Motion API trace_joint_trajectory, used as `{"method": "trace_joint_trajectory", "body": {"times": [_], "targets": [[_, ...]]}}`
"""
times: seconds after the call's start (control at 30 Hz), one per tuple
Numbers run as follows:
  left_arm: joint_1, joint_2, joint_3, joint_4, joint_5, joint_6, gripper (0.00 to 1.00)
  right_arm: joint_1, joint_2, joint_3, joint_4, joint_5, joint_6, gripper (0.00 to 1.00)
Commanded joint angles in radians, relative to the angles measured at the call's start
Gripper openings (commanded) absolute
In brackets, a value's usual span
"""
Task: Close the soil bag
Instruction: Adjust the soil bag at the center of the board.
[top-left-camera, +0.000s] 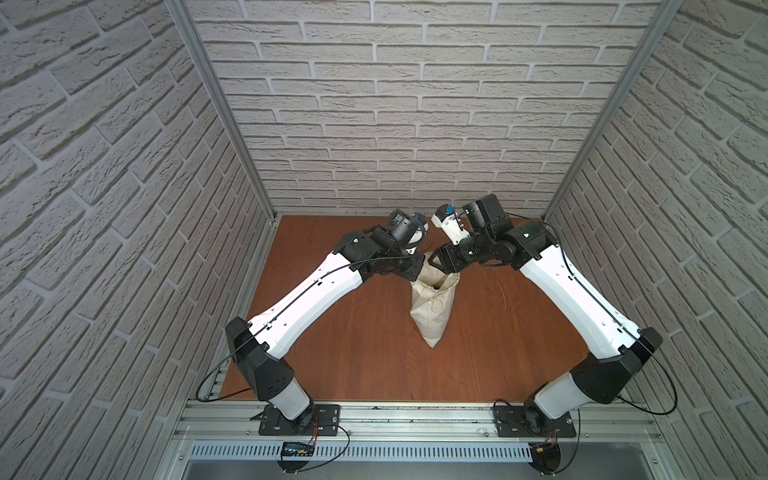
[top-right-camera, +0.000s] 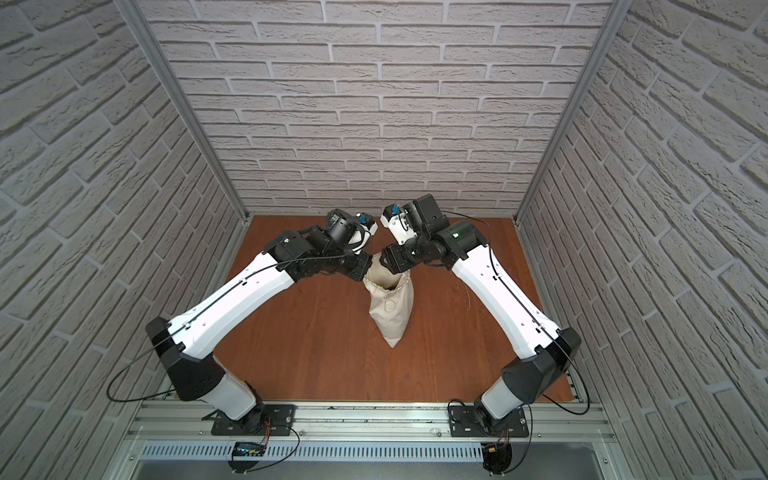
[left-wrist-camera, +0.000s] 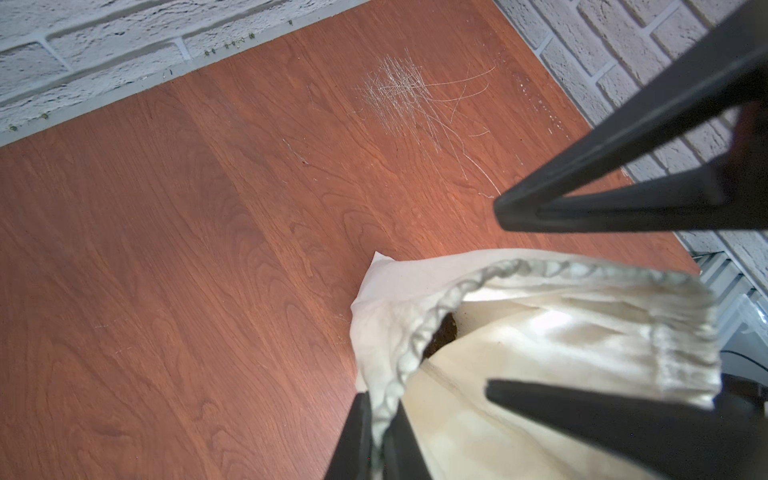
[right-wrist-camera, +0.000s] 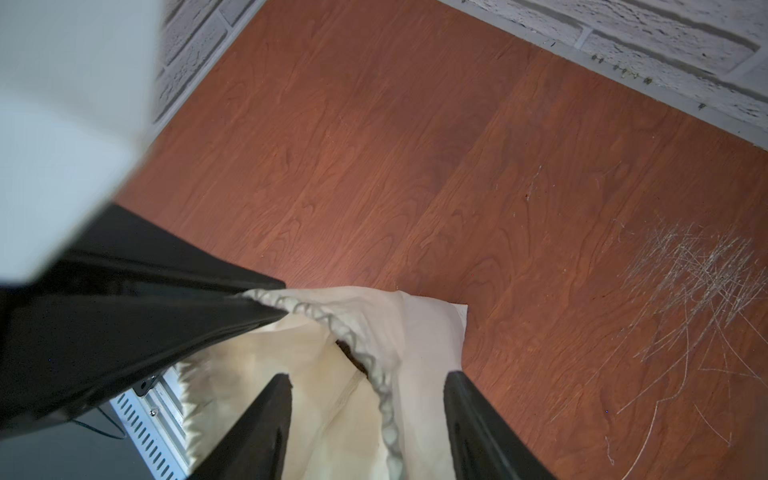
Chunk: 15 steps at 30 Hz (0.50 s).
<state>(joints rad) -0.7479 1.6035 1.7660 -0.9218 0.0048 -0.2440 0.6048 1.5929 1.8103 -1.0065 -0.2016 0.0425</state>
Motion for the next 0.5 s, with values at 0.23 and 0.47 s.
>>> {"method": "trace_joint_trajectory", "body": {"times": [0.23, 0.47], "targets": [[-0.009, -0.006, 0.027, 0.007, 0.007, 0.009, 0.12, -0.022, 0.047, 0.045, -0.007, 0.055, 0.005, 0.35], [-0.009, 0.002, 0.029, 0.017, 0.005, 0.017, 0.29, -0.035, 0.035, 0.042, 0.038, 0.095, 0.069, 0.03]]}}
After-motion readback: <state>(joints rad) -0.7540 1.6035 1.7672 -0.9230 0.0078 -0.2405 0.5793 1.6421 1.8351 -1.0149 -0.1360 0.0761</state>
